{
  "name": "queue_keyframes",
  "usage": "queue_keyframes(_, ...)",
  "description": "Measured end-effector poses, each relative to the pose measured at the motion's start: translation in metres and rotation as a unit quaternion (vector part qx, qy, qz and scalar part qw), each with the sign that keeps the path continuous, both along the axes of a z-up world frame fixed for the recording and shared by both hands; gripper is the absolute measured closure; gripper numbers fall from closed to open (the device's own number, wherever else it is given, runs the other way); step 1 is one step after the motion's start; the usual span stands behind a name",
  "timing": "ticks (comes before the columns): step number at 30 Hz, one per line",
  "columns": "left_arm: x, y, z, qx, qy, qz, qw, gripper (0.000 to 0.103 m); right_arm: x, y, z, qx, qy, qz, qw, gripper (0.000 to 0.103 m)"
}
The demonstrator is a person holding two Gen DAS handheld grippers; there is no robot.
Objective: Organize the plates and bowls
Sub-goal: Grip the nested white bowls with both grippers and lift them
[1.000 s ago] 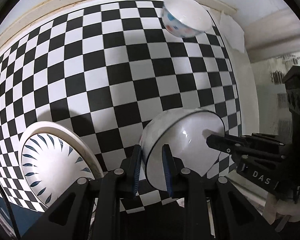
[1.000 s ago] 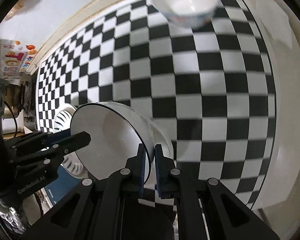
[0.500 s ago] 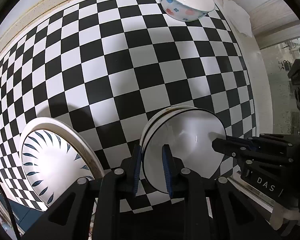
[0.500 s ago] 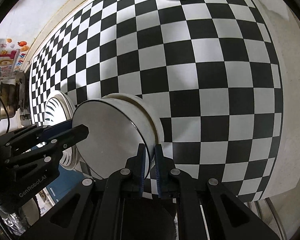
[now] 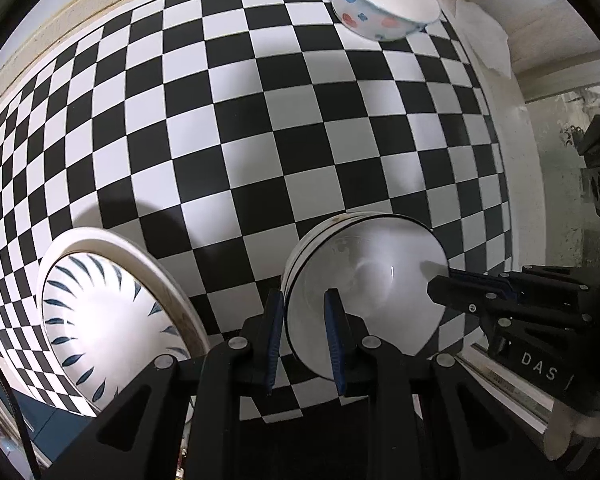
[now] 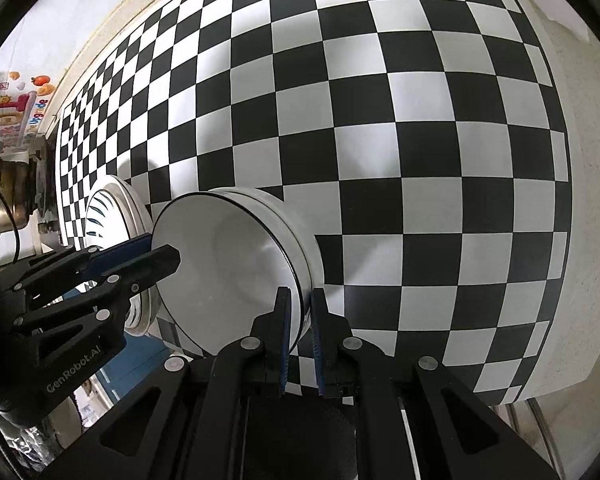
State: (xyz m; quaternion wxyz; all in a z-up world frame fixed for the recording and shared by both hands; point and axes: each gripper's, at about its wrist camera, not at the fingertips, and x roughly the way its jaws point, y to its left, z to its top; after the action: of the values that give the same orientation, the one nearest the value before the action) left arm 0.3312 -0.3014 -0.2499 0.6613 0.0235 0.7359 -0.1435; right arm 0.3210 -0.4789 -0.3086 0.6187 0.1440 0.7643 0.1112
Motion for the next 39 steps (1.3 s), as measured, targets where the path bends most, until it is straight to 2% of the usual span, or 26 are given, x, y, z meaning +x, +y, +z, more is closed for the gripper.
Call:
queue_keyframes(5, 0.014, 0.012, 0.043, -0.010, -0.043, 0.016, 0.9989, 0.083, 0.003, -0.009, 0.022, 0.023, -0.014, -0.009, 1.000, 0.090)
queue_keyframes(7, 0.029, 0.016, 0.061, -0.016, -0.066, 0.030, 0.9972, 0.075, 0.008, -0.016, 0.036, 0.036, -0.025, -0.019, 0.999, 0.088)
queue_keyframes(9, 0.050, 0.015, 0.074, -0.026, -0.083, 0.041, 0.9954, 0.073, 0.019, -0.027, 0.050, 0.038, -0.042, -0.031, 0.998, 0.077)
queue_keyframes(11, 0.075, 0.014, 0.079, -0.031, -0.087, 0.054, 0.9943, 0.073, 0.035, -0.039, 0.063, 0.041, -0.062, -0.043, 0.996, 0.058)
queue_keyframes(12, 0.087, 0.013, 0.079, -0.035, -0.085, 0.061, 0.9939, 0.073, 0.045, -0.046, 0.067, 0.042, -0.070, -0.051, 0.995, 0.056)
queue_keyframes(18, 0.161, -0.006, 0.059, -0.048, -0.062, 0.083, 0.9935, 0.073, 0.115, -0.090, 0.067, 0.031, -0.102, -0.107, 0.989, 0.054)
queue_keyframes(25, 0.214, -0.042, 0.015, -0.064, -0.010, 0.079, 0.9948, 0.073, 0.193, -0.119, 0.034, 0.022, -0.091, -0.146, 0.985, 0.053)
queue_keyframes(33, 0.241, -0.069, -0.025, -0.039, 0.017, 0.055, 0.9976, 0.073, 0.238, -0.126, -0.010, -0.009, -0.061, -0.141, 0.988, 0.054)
queue_keyframes(36, 0.245, -0.073, -0.034, -0.047, 0.029, 0.052, 0.9971, 0.074, 0.245, -0.125, -0.021, -0.012, -0.056, -0.140, 0.988, 0.054)
queue_keyframes(39, 0.246, -0.079, -0.043, -0.039, 0.027, 0.041, 0.9980, 0.074, 0.249, -0.123, -0.029, -0.017, -0.050, -0.136, 0.989, 0.056)
